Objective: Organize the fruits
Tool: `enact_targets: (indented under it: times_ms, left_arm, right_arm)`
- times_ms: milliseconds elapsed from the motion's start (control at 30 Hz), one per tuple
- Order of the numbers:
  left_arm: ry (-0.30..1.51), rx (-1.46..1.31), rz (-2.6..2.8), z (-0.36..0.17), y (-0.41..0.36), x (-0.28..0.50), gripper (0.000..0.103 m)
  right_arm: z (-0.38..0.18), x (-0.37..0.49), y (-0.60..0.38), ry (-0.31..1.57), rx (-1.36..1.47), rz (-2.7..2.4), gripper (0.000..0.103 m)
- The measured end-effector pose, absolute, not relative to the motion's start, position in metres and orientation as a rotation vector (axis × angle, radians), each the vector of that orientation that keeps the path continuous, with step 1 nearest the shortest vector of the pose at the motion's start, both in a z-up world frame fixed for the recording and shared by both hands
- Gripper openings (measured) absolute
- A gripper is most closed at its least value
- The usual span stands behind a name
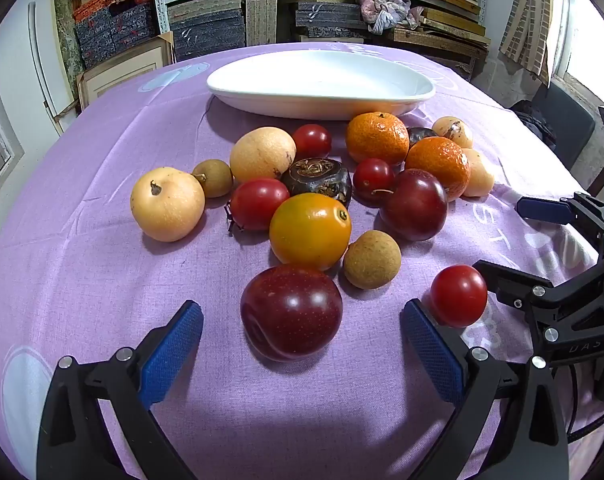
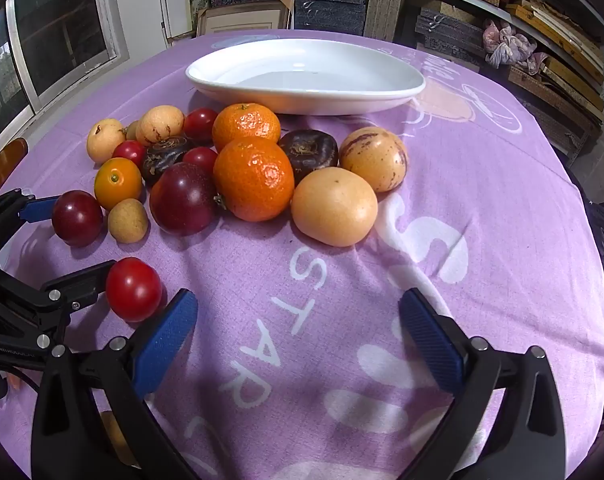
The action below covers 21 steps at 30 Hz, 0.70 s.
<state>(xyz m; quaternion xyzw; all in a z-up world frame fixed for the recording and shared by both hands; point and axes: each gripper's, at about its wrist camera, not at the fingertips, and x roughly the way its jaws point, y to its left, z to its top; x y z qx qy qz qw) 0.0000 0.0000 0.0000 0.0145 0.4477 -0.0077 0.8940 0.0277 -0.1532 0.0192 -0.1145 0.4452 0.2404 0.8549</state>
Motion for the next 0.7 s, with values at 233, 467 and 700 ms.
enact_targets:
  times_ms: [233,467,700]
  left_arm:
    - [0.929,0.03,-0.016,0.0,0.0,0.0,0.1]
    - [0.929,0.031,-0.017,0.0,0.0,0.0,0.1]
    - [0.93,0.036,-0.027,-0.0013,-0.0001,-0.0004,0.1]
  right_arm:
    - [0.0191,0.0278,-0.1531,0.937,-0.239,0.502,0.099]
    - [0.0192,0.0276,-0.1531,0.937,-0.238,0.499,0.099]
    - [0.0199,0.0277,-0.1511,0.937,-0.245,0.508,0.099]
